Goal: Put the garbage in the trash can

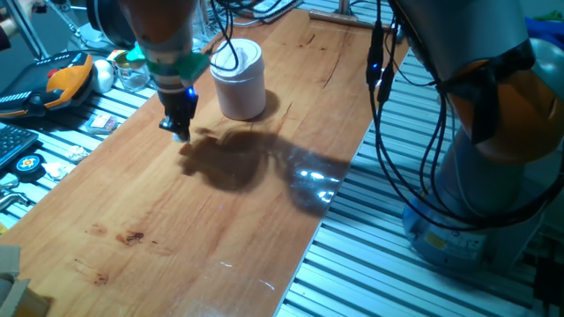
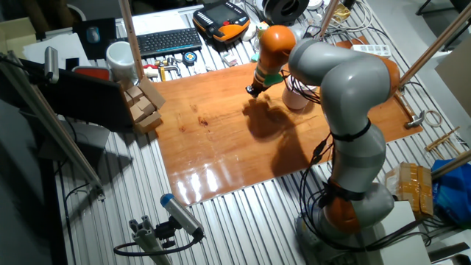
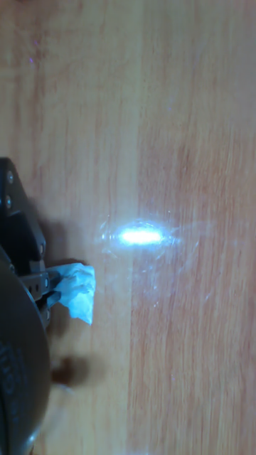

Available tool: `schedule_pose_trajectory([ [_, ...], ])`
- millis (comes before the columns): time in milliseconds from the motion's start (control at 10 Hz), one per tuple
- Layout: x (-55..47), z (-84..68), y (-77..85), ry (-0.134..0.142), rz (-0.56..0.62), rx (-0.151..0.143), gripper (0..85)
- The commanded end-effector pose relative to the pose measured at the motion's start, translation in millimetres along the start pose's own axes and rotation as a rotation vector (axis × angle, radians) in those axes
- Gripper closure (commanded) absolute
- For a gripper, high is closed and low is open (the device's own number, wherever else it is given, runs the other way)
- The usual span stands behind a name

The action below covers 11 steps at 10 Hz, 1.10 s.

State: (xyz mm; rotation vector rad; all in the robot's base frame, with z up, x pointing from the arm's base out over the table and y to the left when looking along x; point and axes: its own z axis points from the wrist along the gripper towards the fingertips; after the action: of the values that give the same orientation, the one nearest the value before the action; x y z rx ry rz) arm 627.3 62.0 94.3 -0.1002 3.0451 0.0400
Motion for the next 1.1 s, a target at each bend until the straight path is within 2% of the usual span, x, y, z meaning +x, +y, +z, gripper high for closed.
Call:
schedule_pose_trajectory([
  [0,0.5,-13.8,0.6,0.004,0.0,0.001,85.0],
  [400,8.6,-54.5,-5.0,0.031,0.012,0.015,85.0],
  [700,9.8,-68.1,-21.7,0.033,0.003,0.012,85.0],
  [900,11.1,-75.6,-35.7,0.025,-0.004,0.032,85.0],
  [1000,12.9,-79.7,-42.2,0.024,0.005,0.026,85.0],
])
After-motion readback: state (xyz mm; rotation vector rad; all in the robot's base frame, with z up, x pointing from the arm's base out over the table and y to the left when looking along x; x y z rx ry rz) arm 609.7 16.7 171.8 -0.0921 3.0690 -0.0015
